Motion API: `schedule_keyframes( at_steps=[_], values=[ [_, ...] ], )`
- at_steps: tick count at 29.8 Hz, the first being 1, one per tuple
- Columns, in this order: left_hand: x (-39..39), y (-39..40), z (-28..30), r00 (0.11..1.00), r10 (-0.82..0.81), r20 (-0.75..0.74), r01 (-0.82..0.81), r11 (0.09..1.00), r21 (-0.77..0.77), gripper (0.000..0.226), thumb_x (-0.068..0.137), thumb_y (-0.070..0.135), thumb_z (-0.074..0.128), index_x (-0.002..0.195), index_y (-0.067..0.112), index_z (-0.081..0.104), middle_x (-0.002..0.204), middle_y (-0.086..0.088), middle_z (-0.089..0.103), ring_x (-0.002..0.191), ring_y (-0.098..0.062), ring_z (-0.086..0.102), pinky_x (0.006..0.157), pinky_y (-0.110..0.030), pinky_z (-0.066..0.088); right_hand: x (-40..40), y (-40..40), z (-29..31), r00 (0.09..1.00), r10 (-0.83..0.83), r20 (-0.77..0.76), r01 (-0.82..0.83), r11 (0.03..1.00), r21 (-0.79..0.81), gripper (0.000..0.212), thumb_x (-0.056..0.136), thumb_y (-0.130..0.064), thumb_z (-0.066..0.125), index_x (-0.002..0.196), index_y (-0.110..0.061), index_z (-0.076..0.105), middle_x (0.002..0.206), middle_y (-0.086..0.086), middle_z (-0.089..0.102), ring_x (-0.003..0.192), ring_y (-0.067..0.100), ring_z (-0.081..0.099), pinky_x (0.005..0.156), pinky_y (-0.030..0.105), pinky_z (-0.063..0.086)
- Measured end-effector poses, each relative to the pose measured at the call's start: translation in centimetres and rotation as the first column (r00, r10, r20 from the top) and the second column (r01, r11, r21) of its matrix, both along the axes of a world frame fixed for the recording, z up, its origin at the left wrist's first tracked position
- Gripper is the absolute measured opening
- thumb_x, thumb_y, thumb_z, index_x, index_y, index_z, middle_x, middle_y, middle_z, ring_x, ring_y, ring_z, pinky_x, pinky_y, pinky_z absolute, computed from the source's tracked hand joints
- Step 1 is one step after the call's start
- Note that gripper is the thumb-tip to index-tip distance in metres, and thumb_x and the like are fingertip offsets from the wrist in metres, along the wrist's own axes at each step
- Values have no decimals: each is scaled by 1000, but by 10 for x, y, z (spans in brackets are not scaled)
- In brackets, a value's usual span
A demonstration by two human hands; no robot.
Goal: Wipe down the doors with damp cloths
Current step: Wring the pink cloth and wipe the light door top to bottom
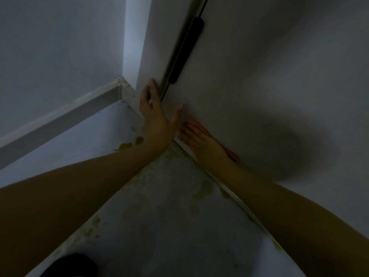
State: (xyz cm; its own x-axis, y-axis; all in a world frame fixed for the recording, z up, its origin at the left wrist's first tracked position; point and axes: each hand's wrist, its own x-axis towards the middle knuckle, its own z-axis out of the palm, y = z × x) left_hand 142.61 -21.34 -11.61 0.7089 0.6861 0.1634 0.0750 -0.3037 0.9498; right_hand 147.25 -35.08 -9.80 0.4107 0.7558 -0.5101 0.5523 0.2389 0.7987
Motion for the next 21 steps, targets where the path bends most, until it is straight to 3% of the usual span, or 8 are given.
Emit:
schedule_keyframes(
  at_steps=[2,4,8,13,18,21],
  values=[
    [1,-10,1,998,-23,-53,20,999,-45,91,90,41,60,150,5,2,155,-19,4,144,-27,7,113,-24,4,-5,-20,-5,999,9,-47,-12,998,-65,70,101,-40,20,143,-1,-20,157,13,-15,143,38,-12,100,56,-23],
    [3,-18,5,996,-30,-85,22,995,-92,98,87,48,60,151,7,-3,157,-16,-3,145,-24,2,111,-22,0,-10,-49,-12,996,21,-91,-35,987,-154,76,99,-41,24,142,5,-20,157,16,-13,143,40,-10,108,55,-15],
    [2,-34,7,981,-116,-157,99,989,-112,112,76,68,54,151,14,-9,159,-10,-12,146,-20,-4,110,-24,-3,-21,-110,-21,994,46,-96,-68,969,-237,70,101,-39,15,140,6,-21,157,14,-14,143,36,-10,99,58,-20],
    [11,-51,12,971,-208,-122,175,956,-235,116,76,55,68,150,21,-15,158,-7,-16,145,-18,-7,106,-22,0,-16,-99,-32,994,104,-37,-110,957,-270,66,101,-38,11,143,4,-18,157,13,-12,143,37,-7,93,62,-21],
    [11,-49,10,974,-200,-104,171,957,-234,116,76,51,71,150,22,-14,158,-7,-15,145,-17,-6,108,-24,3,-6,-51,-53,990,137,-13,-136,958,-254,71,99,-47,19,147,-6,-14,158,9,-11,145,33,-7,88,59,-25],
    [11,-48,9,976,-182,-121,155,967,-204,115,77,53,70,151,20,-13,159,-8,-13,146,-21,-4,111,-29,5,-10,-62,-54,984,175,39,-158,949,-274,71,99,-47,20,147,-5,-13,158,12,-10,144,36,-7,88,63,-26]
  ],
)
